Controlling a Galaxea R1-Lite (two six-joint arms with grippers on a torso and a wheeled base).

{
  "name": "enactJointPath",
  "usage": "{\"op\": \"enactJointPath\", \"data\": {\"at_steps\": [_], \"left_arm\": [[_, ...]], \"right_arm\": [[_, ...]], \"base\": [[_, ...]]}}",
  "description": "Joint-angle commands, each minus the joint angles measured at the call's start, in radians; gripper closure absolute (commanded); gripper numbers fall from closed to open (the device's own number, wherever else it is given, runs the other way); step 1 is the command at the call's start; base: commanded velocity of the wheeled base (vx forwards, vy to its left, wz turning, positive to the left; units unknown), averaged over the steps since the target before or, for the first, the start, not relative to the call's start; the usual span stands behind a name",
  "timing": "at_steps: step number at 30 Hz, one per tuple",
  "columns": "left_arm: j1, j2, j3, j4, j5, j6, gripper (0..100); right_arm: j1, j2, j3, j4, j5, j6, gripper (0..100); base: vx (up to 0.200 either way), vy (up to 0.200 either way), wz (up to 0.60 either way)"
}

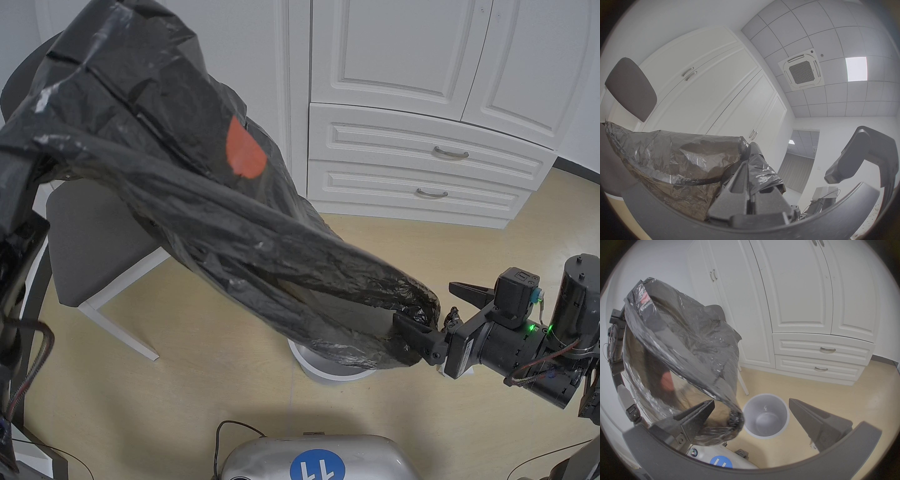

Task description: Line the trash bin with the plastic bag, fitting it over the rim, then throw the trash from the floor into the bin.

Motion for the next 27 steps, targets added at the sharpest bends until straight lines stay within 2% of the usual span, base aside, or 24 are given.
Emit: {"op": "enactJointPath", "data": {"at_steps": [1,10,17,27], "left_arm": [[0.001,-0.017,-0.007,0.000,-0.001,0.000,100],[0.004,-0.037,-0.014,0.000,-0.001,0.001,100],[0.007,-0.041,-0.015,0.000,-0.001,0.001,100],[0.012,-0.046,-0.015,0.000,-0.002,0.001,100]], "right_arm": [[-0.002,0.023,0.000,0.000,-0.002,0.000,0],[-0.038,0.030,-0.014,-0.006,-0.008,0.003,0],[-0.102,0.009,-0.052,-0.002,-0.005,0.016,0],[-0.108,0.007,-0.068,0.002,0.004,0.054,0]], "base": [[0.000,0.000,0.00],[0.000,0.000,0.00],[0.000,0.000,0.00],[0.000,0.000,0.00]]}}
